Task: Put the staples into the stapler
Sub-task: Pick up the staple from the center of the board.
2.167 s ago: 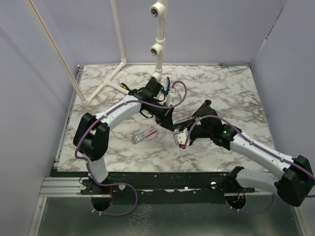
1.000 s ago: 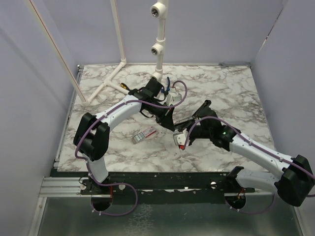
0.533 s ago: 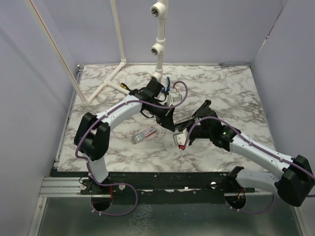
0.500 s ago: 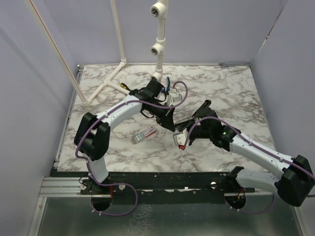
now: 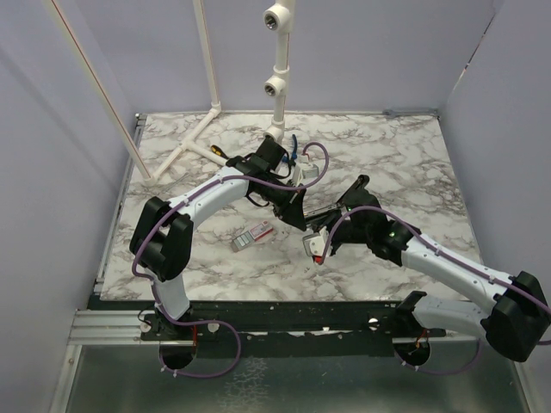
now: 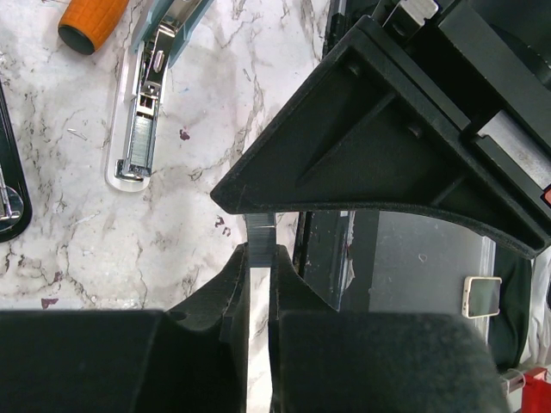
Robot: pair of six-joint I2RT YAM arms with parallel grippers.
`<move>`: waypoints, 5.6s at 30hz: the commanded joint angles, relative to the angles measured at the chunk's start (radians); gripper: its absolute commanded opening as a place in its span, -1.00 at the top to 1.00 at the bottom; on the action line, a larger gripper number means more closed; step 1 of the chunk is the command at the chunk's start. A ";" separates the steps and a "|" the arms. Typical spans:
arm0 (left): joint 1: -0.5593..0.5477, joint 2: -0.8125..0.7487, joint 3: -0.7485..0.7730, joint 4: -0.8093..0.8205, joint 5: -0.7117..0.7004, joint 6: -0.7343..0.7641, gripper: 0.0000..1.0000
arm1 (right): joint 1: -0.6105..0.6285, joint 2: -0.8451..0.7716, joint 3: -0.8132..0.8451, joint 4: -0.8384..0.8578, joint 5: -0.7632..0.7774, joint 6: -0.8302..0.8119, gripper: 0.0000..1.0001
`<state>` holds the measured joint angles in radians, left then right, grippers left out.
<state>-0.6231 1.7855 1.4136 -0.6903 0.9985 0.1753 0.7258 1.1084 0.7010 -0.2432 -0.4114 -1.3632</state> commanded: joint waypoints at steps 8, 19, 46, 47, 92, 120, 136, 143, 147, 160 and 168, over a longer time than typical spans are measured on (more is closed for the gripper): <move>-0.006 0.014 0.030 0.002 0.016 0.002 0.63 | 0.007 -0.024 -0.028 0.023 0.029 -0.013 0.76; -0.006 0.012 0.028 0.002 0.001 0.003 0.51 | 0.007 -0.022 -0.027 0.023 0.035 -0.010 0.77; 0.018 -0.150 -0.032 0.002 -0.070 0.282 -0.19 | -0.001 -0.021 0.012 -0.061 -0.037 0.191 0.80; 0.022 -0.167 -0.043 0.004 -0.070 0.296 -0.22 | -0.007 -0.020 0.019 -0.080 -0.053 0.214 0.79; -0.149 -0.360 -0.190 -0.008 -0.288 1.153 -0.28 | -0.339 0.671 0.513 -0.812 -1.006 0.382 0.79; -0.262 -0.306 -0.144 -0.002 -0.485 1.145 0.07 | -0.339 0.692 0.522 -0.830 -1.014 0.381 0.79; -0.280 -0.354 -0.201 -0.003 -0.538 1.177 0.24 | -0.341 0.712 0.534 -0.844 -1.017 0.380 0.80; -0.288 -0.334 -0.180 -0.002 -0.552 1.179 0.29 | -0.341 0.714 0.535 -0.846 -1.014 0.380 0.80; -0.292 -0.332 -0.178 -0.003 -0.560 1.179 0.36 | -0.340 0.711 0.535 -0.849 -1.012 0.375 0.80; -0.297 -0.324 -0.172 -0.002 -0.569 1.181 0.44 | -0.341 0.719 0.543 -0.865 -1.012 0.358 0.80; -0.301 -0.319 -0.167 -0.002 -0.572 1.182 0.45 | -0.341 0.723 0.546 -0.871 -1.013 0.350 0.79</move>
<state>-0.9138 1.4570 1.2201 -0.6823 0.4358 1.3476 0.3866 1.8069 1.2259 -1.0943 -1.3941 -0.9897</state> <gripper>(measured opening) 0.279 0.103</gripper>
